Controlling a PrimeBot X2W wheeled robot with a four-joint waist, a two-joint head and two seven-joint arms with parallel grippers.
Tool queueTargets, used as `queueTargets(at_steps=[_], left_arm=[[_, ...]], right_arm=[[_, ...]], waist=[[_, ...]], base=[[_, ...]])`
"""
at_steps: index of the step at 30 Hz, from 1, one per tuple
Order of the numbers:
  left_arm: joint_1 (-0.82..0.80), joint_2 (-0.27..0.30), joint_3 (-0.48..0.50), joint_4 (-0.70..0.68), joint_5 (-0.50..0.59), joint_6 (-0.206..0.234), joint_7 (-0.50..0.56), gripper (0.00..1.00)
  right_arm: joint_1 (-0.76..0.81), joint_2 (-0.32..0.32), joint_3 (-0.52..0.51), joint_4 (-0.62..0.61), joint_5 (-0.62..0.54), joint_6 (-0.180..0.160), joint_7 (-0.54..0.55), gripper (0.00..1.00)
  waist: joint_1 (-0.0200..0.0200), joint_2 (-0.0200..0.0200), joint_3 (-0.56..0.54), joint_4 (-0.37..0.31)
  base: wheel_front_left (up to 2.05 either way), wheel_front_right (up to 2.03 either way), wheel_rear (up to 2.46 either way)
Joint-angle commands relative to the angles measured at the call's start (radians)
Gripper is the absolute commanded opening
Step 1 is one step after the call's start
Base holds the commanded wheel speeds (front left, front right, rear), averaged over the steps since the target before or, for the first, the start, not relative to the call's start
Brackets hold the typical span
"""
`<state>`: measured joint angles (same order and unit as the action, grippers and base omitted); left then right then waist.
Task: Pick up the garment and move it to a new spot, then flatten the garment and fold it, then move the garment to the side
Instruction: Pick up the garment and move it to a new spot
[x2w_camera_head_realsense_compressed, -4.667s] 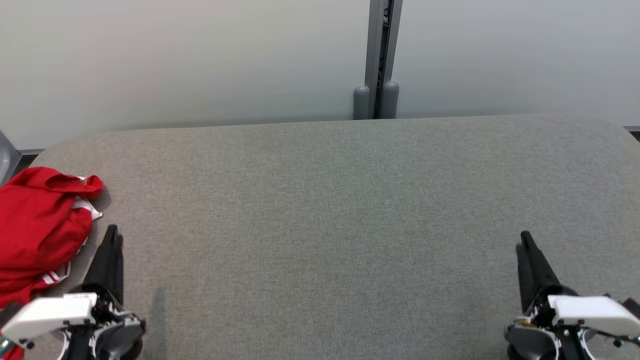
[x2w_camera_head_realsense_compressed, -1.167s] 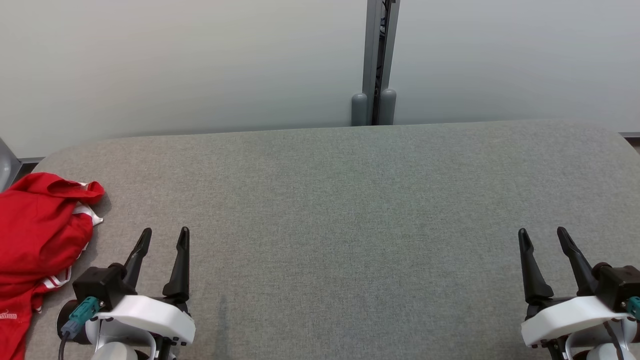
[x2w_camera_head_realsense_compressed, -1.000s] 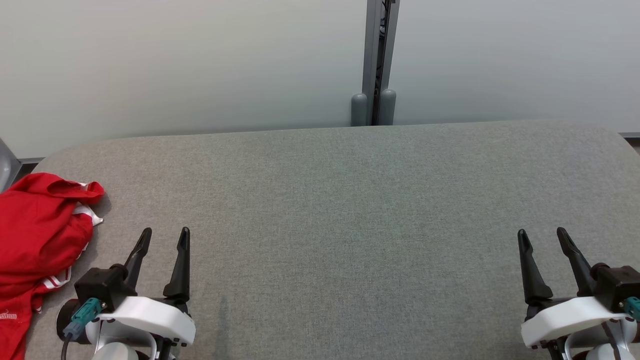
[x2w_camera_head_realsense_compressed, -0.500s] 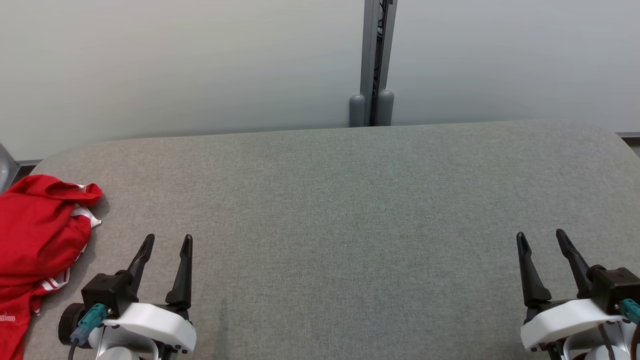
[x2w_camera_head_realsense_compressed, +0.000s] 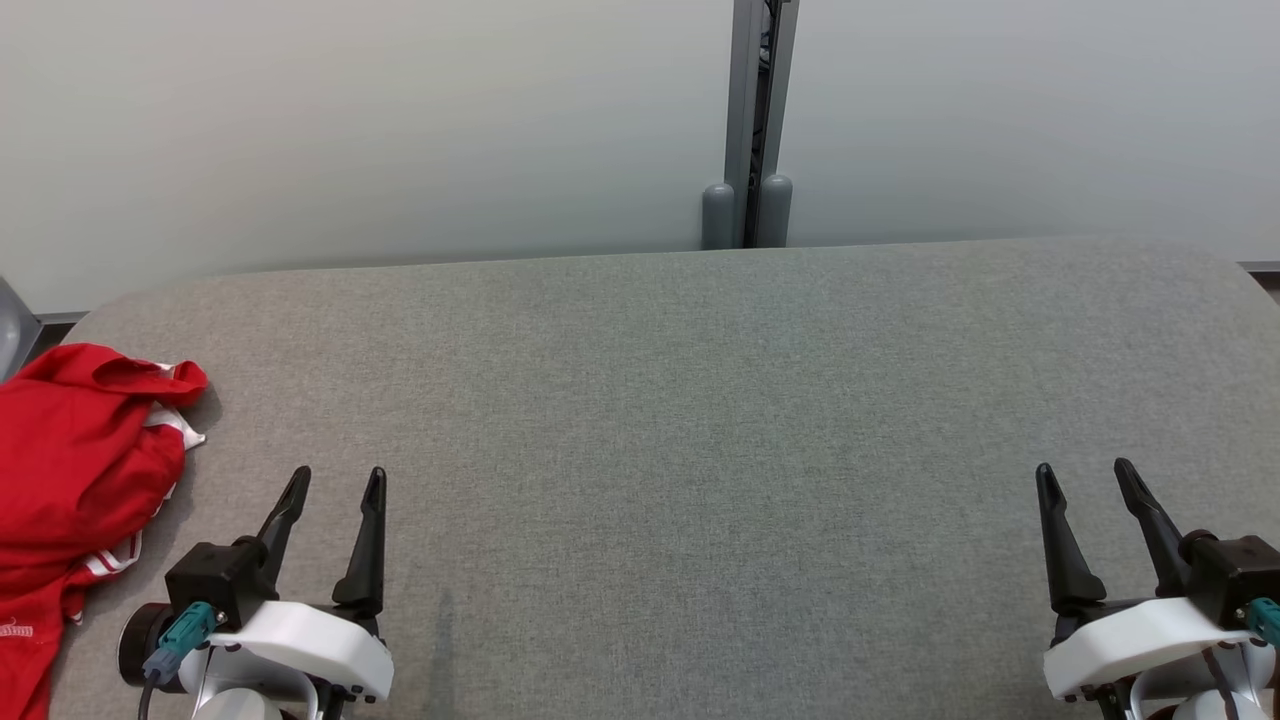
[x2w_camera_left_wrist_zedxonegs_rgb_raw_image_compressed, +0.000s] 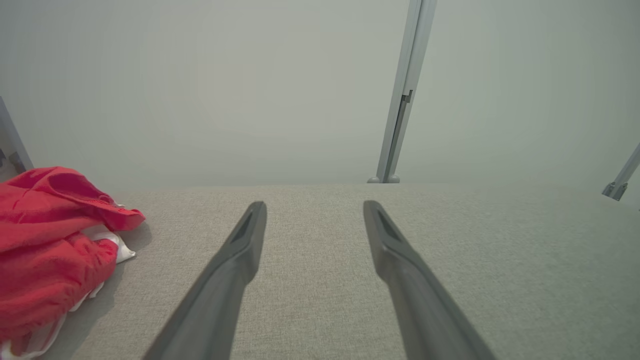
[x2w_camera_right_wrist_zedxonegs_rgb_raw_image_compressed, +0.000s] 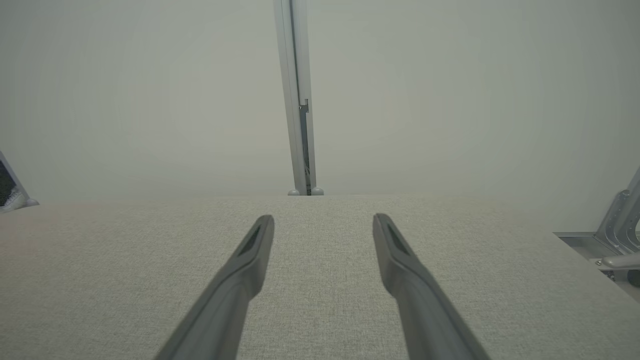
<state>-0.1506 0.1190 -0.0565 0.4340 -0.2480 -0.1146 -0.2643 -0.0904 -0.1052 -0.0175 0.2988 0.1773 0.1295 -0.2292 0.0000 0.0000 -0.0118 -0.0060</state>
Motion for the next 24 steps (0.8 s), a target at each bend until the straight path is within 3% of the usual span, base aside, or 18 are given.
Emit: queueTargets(at_steps=[1,12,24], left_arm=[[-0.016,0.007,0.001,0.003,-0.005,0.000,-0.002,1.00],[-0.028,0.018,0.006,0.001,-0.011,0.009,-0.002,1.00],[-0.044,0.021,0.060,-0.019,-0.047,0.029,-0.002,1.00]], right_arm=[[-0.001,-0.009,0.000,-0.001,0.004,0.002,-0.006,1.00],[-0.014,-0.010,0.001,-0.012,0.021,0.002,-0.009,1.00],[-0.053,-0.019,0.070,-0.025,0.049,0.002,0.002,1.00]], waist=[[0.0000,0.0000,0.001,0.005],[0.0000,0.0000,0.010,0.080],[0.0000,0.0000,0.039,0.262]], base=[[0.00,0.00,0.00],[0.00,0.00,0.00],[0.00,0.00,0.00]])
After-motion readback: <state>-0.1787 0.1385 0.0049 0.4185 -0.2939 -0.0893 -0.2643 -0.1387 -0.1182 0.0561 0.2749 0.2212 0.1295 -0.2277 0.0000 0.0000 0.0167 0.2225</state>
